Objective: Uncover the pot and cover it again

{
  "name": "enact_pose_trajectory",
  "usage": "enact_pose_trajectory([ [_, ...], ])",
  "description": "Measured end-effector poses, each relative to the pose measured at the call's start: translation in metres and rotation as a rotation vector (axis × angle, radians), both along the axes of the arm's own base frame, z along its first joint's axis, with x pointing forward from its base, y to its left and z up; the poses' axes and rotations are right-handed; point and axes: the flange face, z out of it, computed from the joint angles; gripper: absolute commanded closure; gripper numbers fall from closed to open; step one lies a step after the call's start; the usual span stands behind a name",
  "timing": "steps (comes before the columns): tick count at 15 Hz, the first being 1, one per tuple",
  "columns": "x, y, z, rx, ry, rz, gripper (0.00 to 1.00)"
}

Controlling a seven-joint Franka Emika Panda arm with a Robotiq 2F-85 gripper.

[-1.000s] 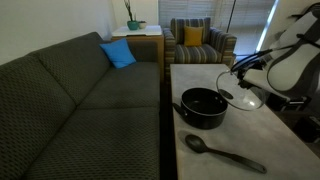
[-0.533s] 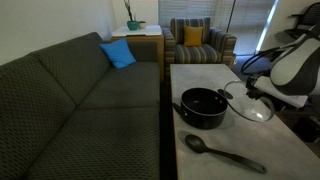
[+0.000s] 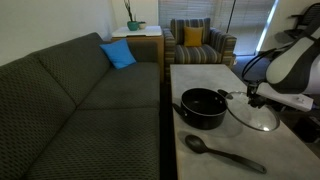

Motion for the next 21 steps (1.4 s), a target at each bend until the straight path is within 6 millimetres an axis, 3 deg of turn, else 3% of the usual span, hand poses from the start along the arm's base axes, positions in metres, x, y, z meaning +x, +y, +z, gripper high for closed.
enact_pose_trajectory([
  [6,0.013,-0.013,0.007,0.048,0.183,-0.016,0.86],
  [11,-0.007,-0.029,-0.006,0.024,0.304,-0.077,0.86],
  [15,-0.007,-0.027,-0.016,0.016,0.300,-0.073,0.86],
  [21,0.017,-0.019,-0.052,-0.069,0.187,-0.057,0.86],
])
